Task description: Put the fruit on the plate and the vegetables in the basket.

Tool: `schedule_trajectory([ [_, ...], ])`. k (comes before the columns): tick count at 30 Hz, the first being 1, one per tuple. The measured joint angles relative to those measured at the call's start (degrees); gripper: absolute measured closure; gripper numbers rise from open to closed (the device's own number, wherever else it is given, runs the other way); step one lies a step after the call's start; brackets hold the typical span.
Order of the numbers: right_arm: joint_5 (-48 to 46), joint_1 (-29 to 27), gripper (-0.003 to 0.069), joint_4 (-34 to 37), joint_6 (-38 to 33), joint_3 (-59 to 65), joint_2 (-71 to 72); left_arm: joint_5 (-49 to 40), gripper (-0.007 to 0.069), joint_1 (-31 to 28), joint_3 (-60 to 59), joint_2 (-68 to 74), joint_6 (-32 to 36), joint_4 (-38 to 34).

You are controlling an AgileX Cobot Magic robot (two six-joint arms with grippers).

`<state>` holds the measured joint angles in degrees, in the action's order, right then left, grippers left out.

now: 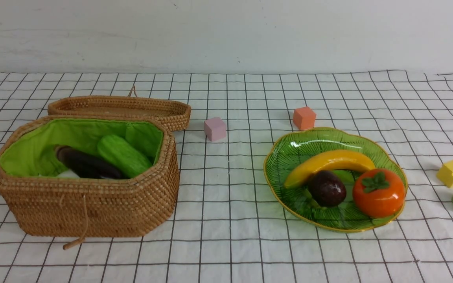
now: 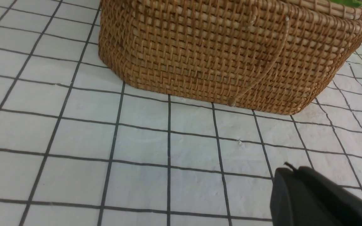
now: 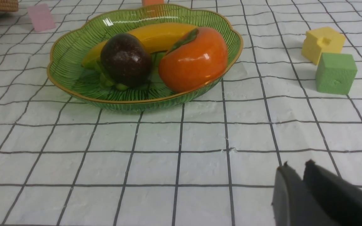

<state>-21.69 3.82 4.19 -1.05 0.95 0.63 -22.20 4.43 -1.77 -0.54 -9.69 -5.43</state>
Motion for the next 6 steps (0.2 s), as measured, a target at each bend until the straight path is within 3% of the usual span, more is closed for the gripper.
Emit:
schedule_trajectory([
  [6,0.00,0.00,0.0566,0.00,0.00,0.00,0.00,0.00,0.0623,0.00,0.00,0.00,0.00,0.00],
])
